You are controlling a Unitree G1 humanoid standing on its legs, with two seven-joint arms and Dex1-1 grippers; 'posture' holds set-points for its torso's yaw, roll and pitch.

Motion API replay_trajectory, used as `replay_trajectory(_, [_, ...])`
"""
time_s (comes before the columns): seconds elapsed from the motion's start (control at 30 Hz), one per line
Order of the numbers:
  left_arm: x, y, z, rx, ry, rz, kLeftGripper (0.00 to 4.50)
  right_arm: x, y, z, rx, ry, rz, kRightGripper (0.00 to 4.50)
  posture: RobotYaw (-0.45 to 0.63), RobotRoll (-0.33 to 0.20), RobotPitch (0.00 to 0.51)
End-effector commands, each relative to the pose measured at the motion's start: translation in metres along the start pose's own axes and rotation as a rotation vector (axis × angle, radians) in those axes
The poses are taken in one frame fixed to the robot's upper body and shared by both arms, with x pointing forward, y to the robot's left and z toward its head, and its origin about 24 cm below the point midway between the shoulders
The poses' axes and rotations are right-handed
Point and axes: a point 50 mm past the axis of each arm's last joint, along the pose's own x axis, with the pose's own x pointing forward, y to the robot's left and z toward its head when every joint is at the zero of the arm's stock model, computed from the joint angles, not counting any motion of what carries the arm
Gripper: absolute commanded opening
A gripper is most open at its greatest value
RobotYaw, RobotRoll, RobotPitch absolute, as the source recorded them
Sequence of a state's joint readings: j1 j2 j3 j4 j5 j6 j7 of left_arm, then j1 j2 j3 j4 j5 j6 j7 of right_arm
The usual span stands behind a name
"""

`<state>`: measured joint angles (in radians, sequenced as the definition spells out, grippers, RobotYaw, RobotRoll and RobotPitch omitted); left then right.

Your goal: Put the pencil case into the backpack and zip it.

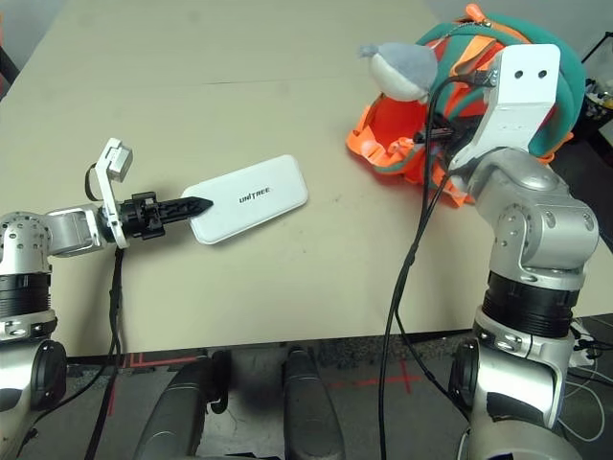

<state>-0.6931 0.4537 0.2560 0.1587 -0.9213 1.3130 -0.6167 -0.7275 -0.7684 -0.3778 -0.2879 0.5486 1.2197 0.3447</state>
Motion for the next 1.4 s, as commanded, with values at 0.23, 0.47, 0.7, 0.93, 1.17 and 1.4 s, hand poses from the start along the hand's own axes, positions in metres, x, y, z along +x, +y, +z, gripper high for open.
replay_trajectory(0.23, [0.003, 0.01, 0.002, -0.02, 0.022, 0.009, 1.42, -0.088, 0.032, 0.039, -0.104, 0.117, 0.47, 0.15, -0.11, 0.0, 0.196])
replay_trajectory(0.47, [0.008, 0.018, 0.005, -0.028, 0.048, 0.008, 1.42, -0.123, 0.046, 0.056, -0.09, 0.145, 0.586, 0.15, -0.18, 0.0, 0.195])
replay_trajectory(0.7, [0.008, 0.024, 0.012, -0.021, 0.055, 0.016, 1.42, -0.135, 0.058, 0.05, -0.052, 0.145, 0.64, 0.15, -0.21, 0.0, 0.195])
replay_trajectory(0.93, [-0.017, 0.029, 0.042, 0.037, -0.011, 0.086, 1.42, -0.145, 0.057, 0.05, -0.037, 0.108, 0.665, 0.15, -0.2, 0.0, 0.196])
replay_trajectory(1.17, [-0.027, 0.033, 0.044, 0.052, -0.01, 0.109, 1.42, -0.145, 0.054, 0.045, 0.01, 0.101, 0.678, 0.15, -0.18, 0.0, 0.2])
replay_trajectory(1.4, [-0.033, -0.006, 0.082, 0.261, 0.012, 0.005, 1.42, -0.128, 0.06, -0.025, 0.111, 0.348, 0.538, 0.15, -0.13, 0.0, 0.199])
